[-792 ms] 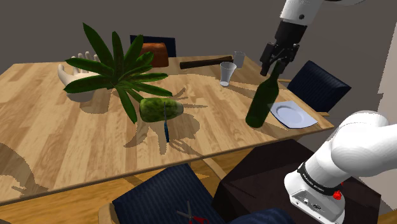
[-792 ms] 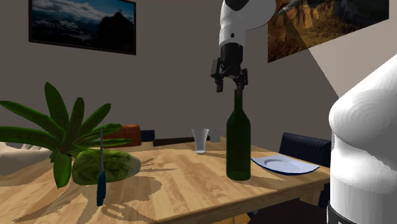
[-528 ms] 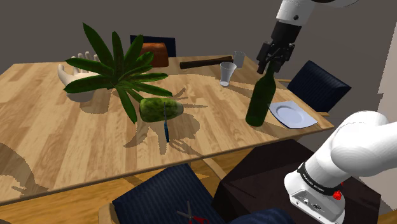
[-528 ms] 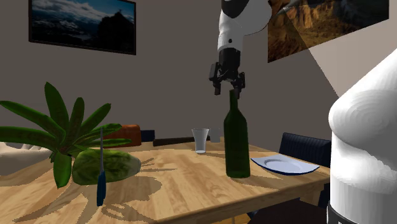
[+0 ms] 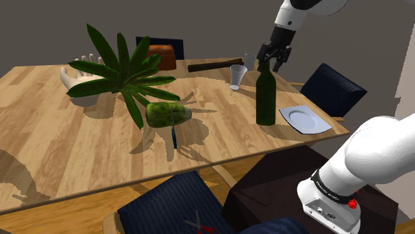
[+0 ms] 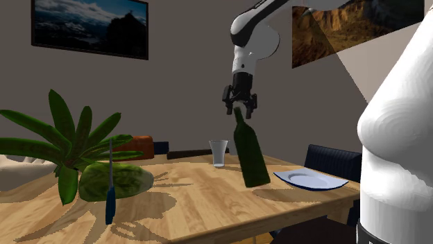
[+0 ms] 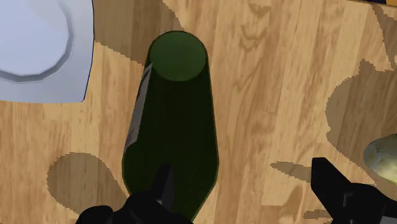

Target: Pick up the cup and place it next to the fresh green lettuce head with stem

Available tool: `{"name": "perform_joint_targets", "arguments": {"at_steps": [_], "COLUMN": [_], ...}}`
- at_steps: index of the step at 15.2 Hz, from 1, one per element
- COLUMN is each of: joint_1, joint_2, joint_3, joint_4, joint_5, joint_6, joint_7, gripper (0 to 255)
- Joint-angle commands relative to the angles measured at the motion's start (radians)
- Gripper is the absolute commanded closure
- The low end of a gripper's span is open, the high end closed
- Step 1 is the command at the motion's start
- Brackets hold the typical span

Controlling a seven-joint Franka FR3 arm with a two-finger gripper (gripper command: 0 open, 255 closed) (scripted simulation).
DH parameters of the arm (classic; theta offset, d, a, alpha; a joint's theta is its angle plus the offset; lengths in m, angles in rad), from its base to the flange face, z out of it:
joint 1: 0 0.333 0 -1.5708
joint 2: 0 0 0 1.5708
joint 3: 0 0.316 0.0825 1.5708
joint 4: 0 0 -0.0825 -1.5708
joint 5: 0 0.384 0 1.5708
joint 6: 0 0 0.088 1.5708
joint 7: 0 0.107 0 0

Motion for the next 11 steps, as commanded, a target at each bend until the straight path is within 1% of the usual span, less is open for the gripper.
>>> {"name": "perform_joint_targets", "arguments": {"at_steps": [1, 6, 11], "joint_1": [-0.005, -0.015, -0.041], "joint_2": [0.078, 0.266, 0.463], "joint_3": [-0.033, -0.097, -0.145], "joint_4": [0.047, 0.176, 0.337], "joint_5": [0.013, 0.072, 0.16], "joint_6": [0.028, 0.07, 0.077], "joint_7": [-0.038, -0.122, -0.21], "gripper": [0, 0, 0]}}
